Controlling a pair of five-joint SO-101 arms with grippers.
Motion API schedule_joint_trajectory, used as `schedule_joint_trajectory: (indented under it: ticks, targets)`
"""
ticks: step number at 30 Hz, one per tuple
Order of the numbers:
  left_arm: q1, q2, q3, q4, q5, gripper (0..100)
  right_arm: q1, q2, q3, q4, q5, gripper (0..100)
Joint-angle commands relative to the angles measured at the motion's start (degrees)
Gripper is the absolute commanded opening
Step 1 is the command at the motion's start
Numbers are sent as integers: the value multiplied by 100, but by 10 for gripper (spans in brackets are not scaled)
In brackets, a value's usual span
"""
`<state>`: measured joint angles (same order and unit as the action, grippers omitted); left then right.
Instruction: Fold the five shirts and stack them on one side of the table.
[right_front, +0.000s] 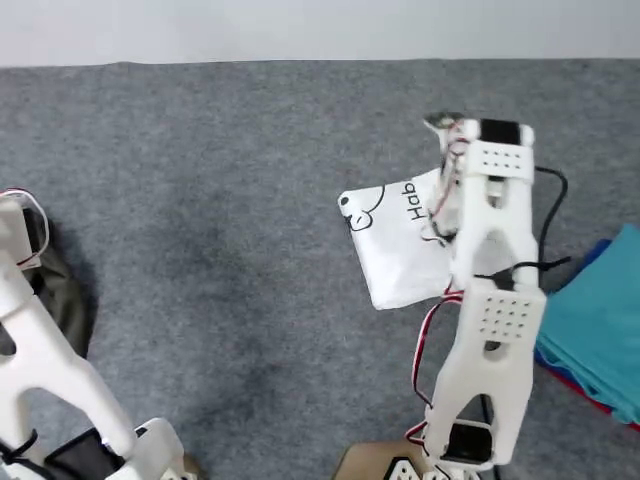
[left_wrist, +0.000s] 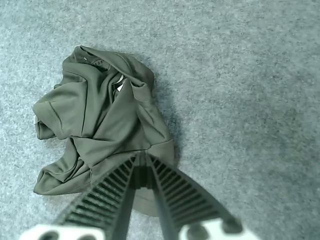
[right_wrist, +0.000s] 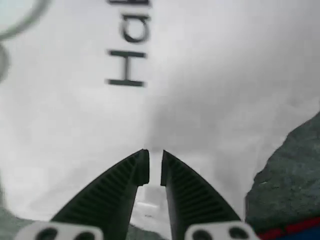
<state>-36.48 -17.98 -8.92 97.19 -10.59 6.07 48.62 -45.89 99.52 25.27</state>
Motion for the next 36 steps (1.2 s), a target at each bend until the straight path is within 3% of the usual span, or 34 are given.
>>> schedule_joint_trajectory:
  ticks: [1,7,15,19,32,36]
  targets:
    - [35,-185,-66,35,-44,4,549,66,-185,-418,484,46]
    - [44,-185,-66,79,-44,4,1024,101,-246,-796,914,46]
    - [44,-185,-66,79,-44,4,743,110,-1380,338,888,49]
    - [44,-185,-66,79,-44,4,655,-31,-1415,338,888,47]
    - [44,-185,-66,79,-44,4,1086,-1226,615,312,923,46]
    - [44,-185,-66,79,-44,4,1226,-919,1037,-110,923,46]
